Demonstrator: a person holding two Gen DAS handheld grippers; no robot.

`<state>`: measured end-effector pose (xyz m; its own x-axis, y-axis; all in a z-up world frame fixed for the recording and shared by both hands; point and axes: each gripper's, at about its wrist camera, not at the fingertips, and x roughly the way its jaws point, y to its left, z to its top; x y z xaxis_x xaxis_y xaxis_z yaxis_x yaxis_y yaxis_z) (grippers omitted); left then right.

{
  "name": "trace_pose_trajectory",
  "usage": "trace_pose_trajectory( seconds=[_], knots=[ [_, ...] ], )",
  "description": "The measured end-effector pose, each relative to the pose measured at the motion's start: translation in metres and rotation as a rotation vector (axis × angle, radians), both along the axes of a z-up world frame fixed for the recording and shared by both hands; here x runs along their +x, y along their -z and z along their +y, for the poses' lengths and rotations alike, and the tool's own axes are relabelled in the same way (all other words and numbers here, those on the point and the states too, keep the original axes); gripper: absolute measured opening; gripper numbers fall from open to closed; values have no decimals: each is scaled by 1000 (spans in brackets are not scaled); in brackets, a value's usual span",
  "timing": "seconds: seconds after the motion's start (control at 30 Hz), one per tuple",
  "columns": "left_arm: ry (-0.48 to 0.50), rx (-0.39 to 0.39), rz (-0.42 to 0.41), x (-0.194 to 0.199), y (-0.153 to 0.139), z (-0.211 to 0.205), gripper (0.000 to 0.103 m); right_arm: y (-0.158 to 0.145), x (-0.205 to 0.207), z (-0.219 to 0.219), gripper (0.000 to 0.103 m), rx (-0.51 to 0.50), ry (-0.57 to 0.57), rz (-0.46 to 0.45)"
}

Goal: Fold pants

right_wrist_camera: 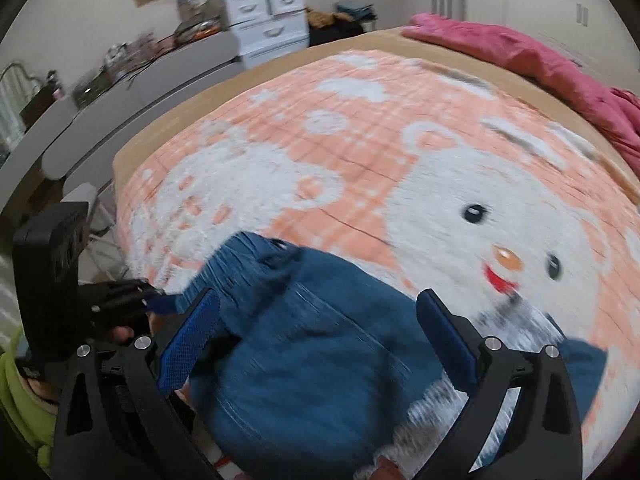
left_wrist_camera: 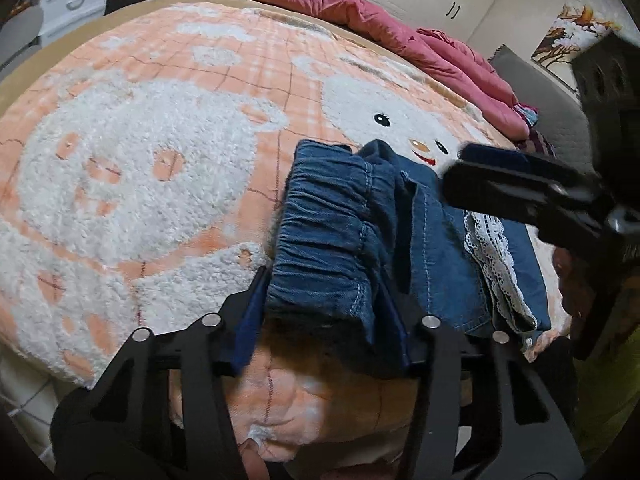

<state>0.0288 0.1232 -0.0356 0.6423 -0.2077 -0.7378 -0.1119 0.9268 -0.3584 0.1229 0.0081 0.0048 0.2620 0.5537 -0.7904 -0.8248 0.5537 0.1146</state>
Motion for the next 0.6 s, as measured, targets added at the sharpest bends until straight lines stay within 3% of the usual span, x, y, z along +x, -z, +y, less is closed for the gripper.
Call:
trace_pose_trajectory(
  seconds=[0.27, 0.3, 0.33, 0.47, 0.6],
  knots=[
    [3, -14, -5, 1, 2, 1, 42, 20, 14, 48, 94, -47, -175, 139],
    [3, -15, -6, 1, 2, 1, 42, 25, 16, 52, 87, -59, -188, 165],
    [3, -16, -7, 0, 2, 2, 42, 34, 18, 57, 66, -74, -203, 200],
    [-4, -48, -9, 0, 4, 6, 44, 46, 24, 55, 46, -58, -204, 242],
    [2, -76, -36, -3, 1, 5, 59, 28, 29, 30, 35, 50, -195, 272]
  ],
)
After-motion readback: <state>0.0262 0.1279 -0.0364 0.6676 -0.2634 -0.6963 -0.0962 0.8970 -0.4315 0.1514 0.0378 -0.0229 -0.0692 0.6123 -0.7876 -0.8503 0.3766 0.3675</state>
